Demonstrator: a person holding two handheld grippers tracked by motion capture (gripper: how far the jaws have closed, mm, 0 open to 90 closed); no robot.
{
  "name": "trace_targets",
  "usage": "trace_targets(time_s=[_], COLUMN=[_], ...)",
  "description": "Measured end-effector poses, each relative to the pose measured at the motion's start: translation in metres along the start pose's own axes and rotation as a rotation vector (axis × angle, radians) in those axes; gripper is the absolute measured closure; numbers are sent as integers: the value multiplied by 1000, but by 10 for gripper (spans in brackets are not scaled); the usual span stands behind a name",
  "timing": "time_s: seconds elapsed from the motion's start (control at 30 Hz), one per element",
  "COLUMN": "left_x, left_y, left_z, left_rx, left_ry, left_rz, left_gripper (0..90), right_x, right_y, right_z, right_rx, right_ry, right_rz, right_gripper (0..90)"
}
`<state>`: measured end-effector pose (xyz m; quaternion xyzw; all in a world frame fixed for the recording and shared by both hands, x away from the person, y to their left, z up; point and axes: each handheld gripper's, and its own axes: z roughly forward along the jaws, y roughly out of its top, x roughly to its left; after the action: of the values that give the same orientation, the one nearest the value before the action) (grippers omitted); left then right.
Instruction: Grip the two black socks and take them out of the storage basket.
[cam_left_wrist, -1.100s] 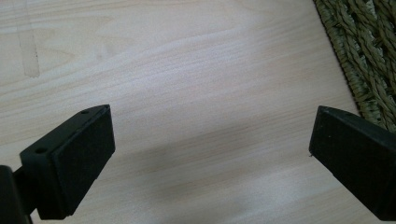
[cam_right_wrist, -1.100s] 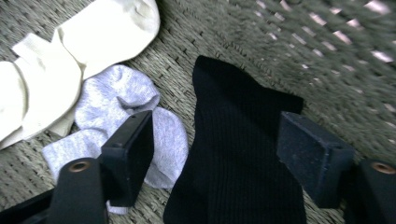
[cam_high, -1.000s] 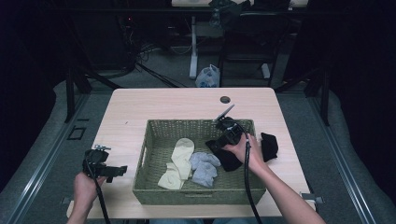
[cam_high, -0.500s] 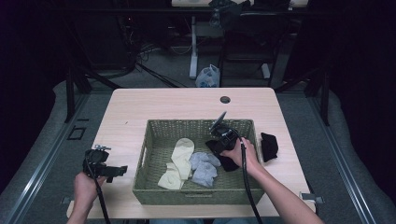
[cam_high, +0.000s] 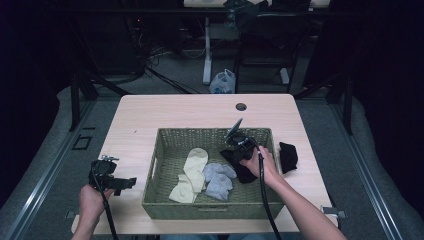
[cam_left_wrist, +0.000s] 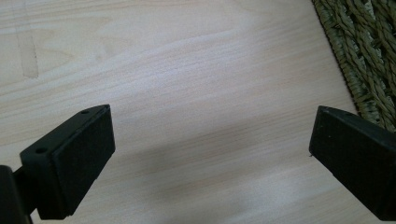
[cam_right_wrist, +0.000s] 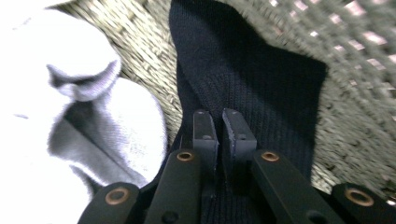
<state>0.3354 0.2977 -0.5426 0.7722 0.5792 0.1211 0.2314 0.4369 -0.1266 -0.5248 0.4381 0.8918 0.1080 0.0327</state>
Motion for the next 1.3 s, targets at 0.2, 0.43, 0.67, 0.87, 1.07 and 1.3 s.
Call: trace_targets(time_s=[0.2,0.43,0.67,0.87,1.07,1.3], left_x=[0,-1,-1,-1,-1,-1], left_y=[0,0,0,0,0,0], left_z=[0,1,1,1,1,0], left_rx=[-3,-5,-2,-5,-5,-4], left_ry=[2,5,6,8,9,8], left_rz=[1,-2,-3,-4,-4,-3], left_gripper=[6,6,6,6,6,5], right_x=[-1,-6,-14,-18,-23,-24], right_y=[-3,-10,-16,-21,-24,-24], right_z=[-24,-50,-81,-106,-128,-149], right_rx=[-53,-139,-187,-252,-306,-342], right_ry=[18,54,67,78,84,76], right_rz=[-14,4,-7,2,11,4], right_gripper=[861,862,862,862,862,862])
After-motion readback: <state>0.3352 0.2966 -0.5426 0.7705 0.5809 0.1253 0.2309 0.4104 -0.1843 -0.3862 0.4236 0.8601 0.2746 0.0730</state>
